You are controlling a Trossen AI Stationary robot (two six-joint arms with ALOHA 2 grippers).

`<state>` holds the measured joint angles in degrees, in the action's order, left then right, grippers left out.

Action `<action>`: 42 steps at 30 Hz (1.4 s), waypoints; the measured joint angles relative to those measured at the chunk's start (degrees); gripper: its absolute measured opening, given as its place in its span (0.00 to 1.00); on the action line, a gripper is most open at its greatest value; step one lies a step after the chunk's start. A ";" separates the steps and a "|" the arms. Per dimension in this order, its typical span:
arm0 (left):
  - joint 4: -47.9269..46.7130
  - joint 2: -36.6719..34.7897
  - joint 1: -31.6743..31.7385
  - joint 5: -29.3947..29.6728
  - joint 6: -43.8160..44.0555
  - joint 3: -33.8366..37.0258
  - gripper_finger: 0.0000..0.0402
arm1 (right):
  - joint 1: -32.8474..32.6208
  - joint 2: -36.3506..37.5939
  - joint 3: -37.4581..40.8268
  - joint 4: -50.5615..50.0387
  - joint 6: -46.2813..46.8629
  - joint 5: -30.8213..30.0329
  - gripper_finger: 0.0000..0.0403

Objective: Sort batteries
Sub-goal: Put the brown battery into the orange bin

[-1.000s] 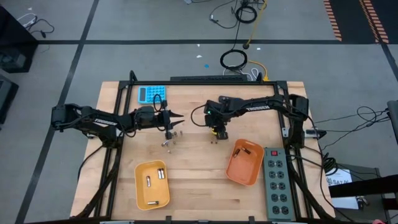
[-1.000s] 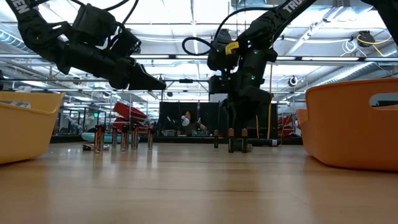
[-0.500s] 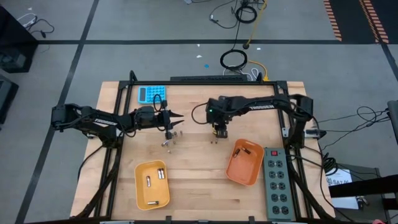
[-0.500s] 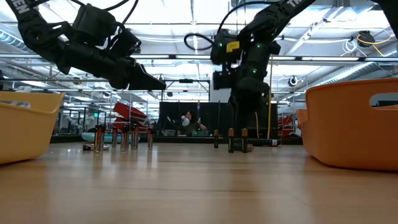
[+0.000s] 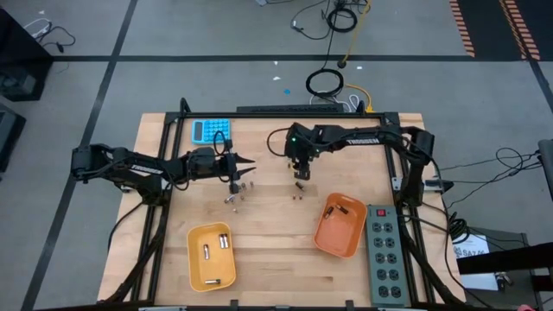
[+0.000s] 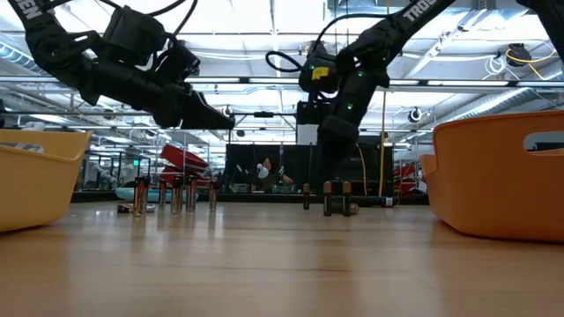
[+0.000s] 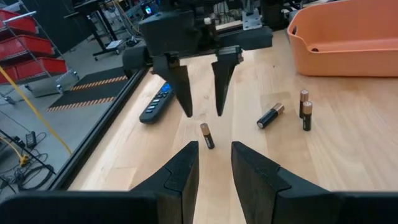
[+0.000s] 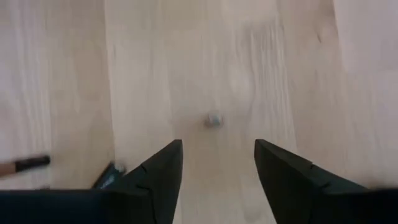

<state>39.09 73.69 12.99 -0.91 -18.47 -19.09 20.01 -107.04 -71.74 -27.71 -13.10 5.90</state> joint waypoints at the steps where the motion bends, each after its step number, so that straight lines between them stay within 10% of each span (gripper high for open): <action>1: -0.02 0.00 0.00 0.00 -0.03 0.00 0.26 | -0.04 -0.23 0.02 0.05 -0.04 0.21 0.49; 26: -0.68 0.00 0.00 -0.01 -0.27 0.00 0.26 | 1.03 -7.40 0.00 9.78 1.29 3.42 0.48; 42: -0.68 0.00 0.02 0.00 -0.26 0.00 0.26 | 0.99 -7.33 -0.01 10.08 -0.02 2.69 0.04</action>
<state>38.41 73.69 13.02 -0.91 -18.73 -19.09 21.00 -114.37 -71.75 -17.64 -13.12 8.59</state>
